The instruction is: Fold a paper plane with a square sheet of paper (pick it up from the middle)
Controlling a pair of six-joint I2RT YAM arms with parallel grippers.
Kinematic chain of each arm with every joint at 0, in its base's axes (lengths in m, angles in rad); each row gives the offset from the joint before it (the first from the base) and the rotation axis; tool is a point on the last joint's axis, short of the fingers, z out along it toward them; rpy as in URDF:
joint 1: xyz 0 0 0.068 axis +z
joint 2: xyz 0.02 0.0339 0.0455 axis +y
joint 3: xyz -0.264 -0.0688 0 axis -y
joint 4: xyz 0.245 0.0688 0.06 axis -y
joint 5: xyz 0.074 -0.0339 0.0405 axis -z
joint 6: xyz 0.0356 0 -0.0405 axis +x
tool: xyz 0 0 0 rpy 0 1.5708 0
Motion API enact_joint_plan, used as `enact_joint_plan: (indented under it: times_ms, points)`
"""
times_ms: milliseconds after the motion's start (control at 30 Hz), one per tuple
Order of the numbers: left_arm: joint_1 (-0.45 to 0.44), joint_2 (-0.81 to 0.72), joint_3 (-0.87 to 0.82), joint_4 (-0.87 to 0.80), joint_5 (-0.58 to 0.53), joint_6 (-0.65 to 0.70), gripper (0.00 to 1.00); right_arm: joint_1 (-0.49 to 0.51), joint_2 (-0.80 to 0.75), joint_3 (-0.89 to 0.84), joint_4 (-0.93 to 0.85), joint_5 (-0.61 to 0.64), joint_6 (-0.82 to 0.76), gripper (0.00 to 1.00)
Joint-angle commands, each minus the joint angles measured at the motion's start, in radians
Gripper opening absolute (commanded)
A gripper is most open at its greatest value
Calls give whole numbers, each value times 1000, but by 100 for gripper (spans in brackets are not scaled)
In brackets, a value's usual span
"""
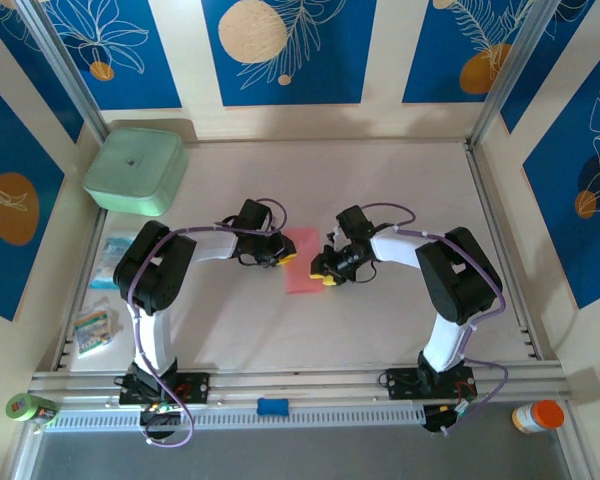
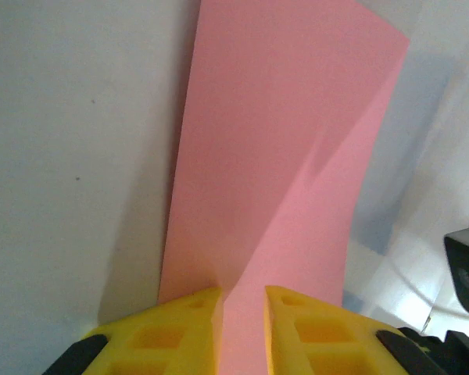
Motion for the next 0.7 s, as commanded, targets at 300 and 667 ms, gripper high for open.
enact_joint_plan:
  times_ms: [300,667]
  points:
    - [-1,20,-10,-55,-11,9,23,-4,-75,-45,-39,15,125,11]
    - [4,-48,53,12,41,99,34,-16,-119,-36,-162,53,122,0]
